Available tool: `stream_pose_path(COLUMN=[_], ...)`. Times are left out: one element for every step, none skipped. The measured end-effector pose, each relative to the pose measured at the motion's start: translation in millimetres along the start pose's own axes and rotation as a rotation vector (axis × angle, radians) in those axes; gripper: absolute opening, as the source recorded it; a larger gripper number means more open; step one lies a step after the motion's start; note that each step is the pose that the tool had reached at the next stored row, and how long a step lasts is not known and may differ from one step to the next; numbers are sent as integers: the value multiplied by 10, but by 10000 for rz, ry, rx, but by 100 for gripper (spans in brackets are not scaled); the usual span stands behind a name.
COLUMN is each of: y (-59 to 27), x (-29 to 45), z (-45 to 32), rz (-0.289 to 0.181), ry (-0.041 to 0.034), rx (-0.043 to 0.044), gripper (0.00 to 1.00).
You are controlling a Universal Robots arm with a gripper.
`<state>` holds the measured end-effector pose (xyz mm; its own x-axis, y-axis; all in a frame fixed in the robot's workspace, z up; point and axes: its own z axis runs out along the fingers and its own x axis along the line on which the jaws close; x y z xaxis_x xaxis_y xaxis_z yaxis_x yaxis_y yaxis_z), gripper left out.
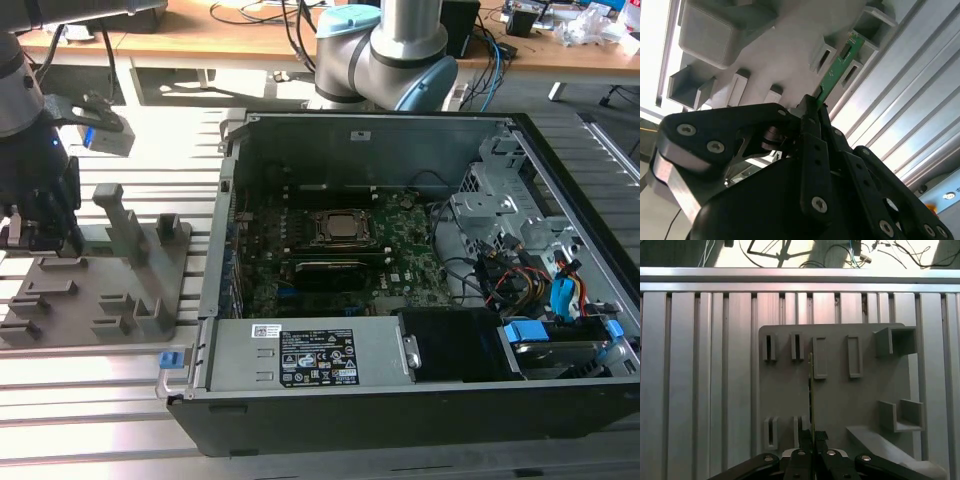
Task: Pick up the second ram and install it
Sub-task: 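Pick up the second ram and move it above second insertion slot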
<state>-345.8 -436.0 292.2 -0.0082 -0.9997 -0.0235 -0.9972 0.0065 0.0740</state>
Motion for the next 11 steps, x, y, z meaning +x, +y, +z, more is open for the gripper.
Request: stream_pose_path(y=[0, 0, 1, 5, 8, 11, 17, 20, 23, 29, 38], x=[-7, -15, -15, -17, -18, -19, -20, -21, -22, -24, -27], z=[10, 7, -10, -49, -97, -131, -201, -251, -297, -376, -490], rz=[-11, -14, -15, -10, -1, 3, 1, -3, -8, -11, -14], ry=[-164, -211, -211, -172, -3, 130, 236, 274, 290, 296, 297], rx=[2, 0, 2, 10, 18, 21, 23, 24, 25, 26, 25], gripper=[14, 14, 14, 14, 14, 14, 14, 14, 14, 14, 14])
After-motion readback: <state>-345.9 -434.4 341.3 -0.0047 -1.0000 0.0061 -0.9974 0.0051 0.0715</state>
